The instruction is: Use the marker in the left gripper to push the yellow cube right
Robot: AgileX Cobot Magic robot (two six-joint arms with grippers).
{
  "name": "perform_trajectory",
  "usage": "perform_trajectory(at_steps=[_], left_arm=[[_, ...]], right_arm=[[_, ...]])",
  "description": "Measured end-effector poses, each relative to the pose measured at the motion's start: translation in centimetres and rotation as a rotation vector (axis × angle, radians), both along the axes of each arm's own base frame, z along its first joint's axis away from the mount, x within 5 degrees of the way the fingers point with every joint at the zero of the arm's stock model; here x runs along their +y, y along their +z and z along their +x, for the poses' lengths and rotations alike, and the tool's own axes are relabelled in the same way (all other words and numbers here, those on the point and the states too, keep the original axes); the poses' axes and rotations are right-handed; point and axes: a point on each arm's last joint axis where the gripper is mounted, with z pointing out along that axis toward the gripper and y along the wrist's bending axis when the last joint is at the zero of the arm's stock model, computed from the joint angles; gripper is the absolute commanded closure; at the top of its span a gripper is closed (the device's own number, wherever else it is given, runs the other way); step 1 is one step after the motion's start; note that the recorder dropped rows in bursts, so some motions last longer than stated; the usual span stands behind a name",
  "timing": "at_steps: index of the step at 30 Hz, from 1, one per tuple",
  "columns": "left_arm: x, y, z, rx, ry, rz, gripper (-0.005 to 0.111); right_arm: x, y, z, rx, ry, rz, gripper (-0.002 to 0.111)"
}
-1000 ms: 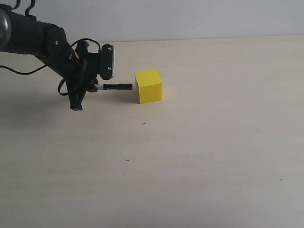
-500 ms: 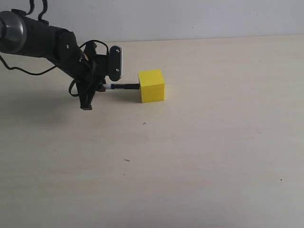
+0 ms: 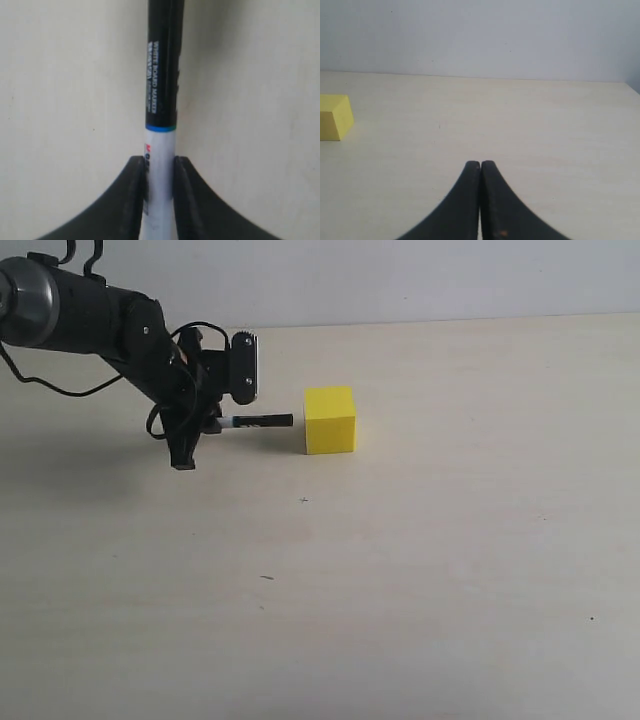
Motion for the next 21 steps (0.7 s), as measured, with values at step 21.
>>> perform_trajectory(at_steps=[21], left_arm=[[1.03,-0.39,-0.51,0.099,0.026,0.038,0.107]], right_arm=[[0.00,0.00,0.00,0.000,0.000,0.000,0.108]])
